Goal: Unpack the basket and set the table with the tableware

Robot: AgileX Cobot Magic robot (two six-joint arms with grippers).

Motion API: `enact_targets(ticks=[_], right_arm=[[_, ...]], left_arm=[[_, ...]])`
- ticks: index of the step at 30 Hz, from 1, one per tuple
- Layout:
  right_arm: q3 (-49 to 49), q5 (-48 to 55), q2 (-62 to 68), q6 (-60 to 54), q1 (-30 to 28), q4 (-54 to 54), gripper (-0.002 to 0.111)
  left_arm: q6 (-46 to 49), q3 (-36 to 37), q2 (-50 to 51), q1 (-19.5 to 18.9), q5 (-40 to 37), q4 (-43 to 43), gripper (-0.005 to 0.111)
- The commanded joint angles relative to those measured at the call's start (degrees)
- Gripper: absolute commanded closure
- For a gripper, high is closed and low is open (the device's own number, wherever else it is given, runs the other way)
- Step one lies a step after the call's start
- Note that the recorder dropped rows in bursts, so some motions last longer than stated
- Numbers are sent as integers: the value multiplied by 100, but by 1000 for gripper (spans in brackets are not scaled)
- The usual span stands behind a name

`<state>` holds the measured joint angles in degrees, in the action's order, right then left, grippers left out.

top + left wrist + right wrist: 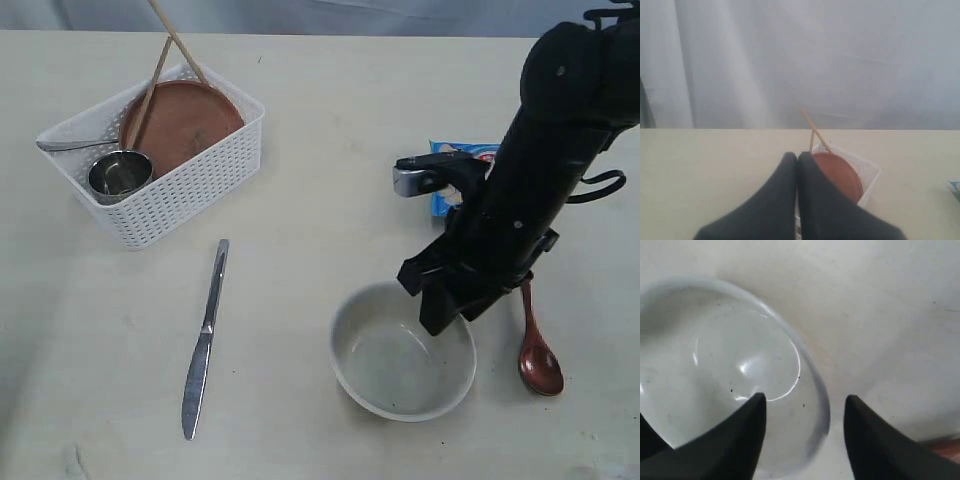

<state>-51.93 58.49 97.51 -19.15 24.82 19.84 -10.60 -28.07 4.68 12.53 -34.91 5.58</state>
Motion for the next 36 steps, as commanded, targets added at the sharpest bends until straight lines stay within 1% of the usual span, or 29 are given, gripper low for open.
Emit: enact_targets(ticks=[1,4,6,10,14,16,18,20,22,25,27,30,32,36], right_arm=[[0,-14,-200,38,10,-12,50],[0,12,-414,117,10,-12,50],[0,33,-712,144,10,-12,50],[0,33,-1388,200,10,-12,50],[0,33,-2067,248,10,-12,50],[0,33,-2339,289,10,-12,50],[0,33,-2670,307,10,-12,50],[0,33,-2983,356,10,-12,50],[0,33,-3246,415,10,-12,50],[0,47,-3624,521,10,-12,50],[0,82,-3865,640,10,-12,50],[0,146,-4149,746,10,-12,50],[0,199,-4274,807,10,-12,50],[0,237,-4404,990,10,-61,50]], left_arm=[[-19,35,-31,8,-2,-28,107],[-19,35,241,8,0,15,107],[-19,35,693,8,84,15,107],[-19,-105,1516,8,716,15,107],[-19,-558,2659,8,1298,15,107],[-19,-864,3276,8,1706,15,107],[-103,-1127,3987,8,2365,-11,107],[-442,-1347,4703,8,2968,-41,107],[-850,-1601,5556,8,3393,-41,106],[-1672,-2055,6714,8,3926,-41,94],[-2036,-2450,7474,8,4049,-41,79],[-2413,-3077,8379,8,3883,-41,56],[-2654,-3443,8857,8,3735,-41,49],[-2714,-4178,9531,8,3258,-41,49]])
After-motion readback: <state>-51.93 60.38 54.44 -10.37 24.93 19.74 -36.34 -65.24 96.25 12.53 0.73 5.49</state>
